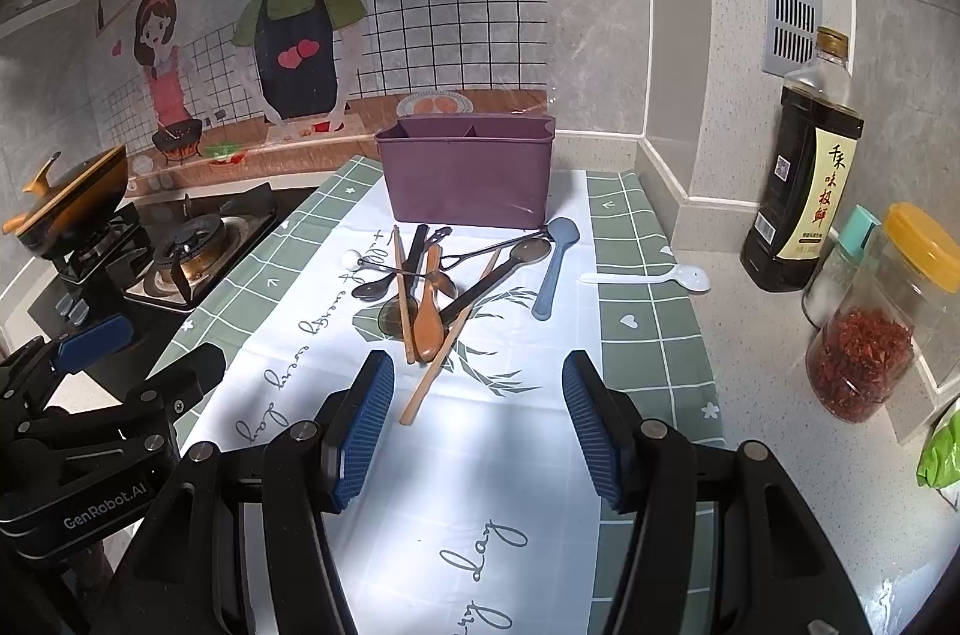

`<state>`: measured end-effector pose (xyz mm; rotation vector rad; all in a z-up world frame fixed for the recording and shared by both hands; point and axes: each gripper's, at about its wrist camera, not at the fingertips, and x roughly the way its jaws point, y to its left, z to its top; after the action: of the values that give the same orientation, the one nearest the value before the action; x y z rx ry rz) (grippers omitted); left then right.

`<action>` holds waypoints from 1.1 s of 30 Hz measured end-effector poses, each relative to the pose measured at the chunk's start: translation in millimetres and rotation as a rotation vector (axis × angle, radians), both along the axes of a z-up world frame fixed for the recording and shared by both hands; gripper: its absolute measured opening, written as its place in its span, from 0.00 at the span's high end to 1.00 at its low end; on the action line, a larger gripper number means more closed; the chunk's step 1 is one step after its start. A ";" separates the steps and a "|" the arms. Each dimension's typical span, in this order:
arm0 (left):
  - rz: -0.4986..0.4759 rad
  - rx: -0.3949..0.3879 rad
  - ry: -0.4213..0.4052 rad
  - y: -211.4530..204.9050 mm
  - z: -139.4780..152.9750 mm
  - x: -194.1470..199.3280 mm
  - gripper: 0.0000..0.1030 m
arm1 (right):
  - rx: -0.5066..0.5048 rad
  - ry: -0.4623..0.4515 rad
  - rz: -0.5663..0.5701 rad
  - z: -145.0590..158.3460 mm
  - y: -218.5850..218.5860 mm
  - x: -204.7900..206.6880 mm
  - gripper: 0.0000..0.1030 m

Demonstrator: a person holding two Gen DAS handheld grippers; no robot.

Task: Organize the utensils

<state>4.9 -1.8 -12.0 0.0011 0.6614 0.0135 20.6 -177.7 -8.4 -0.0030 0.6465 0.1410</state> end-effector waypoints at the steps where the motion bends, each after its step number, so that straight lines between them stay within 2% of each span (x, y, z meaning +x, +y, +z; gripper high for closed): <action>1: 0.000 0.000 0.000 0.0 0.0 0.0 0.18 | 0.001 0.001 0.000 -0.3 -0.1 0.2 0.46; 33: -0.001 -0.002 0.002 -1.2 -1.8 0.2 0.18 | 0.002 0.003 0.000 -1.1 -0.6 -0.6 0.46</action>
<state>5.1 -2.9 -13.8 -0.0005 0.6637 0.0121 20.0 -178.2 -9.5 -0.0013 0.6496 0.1414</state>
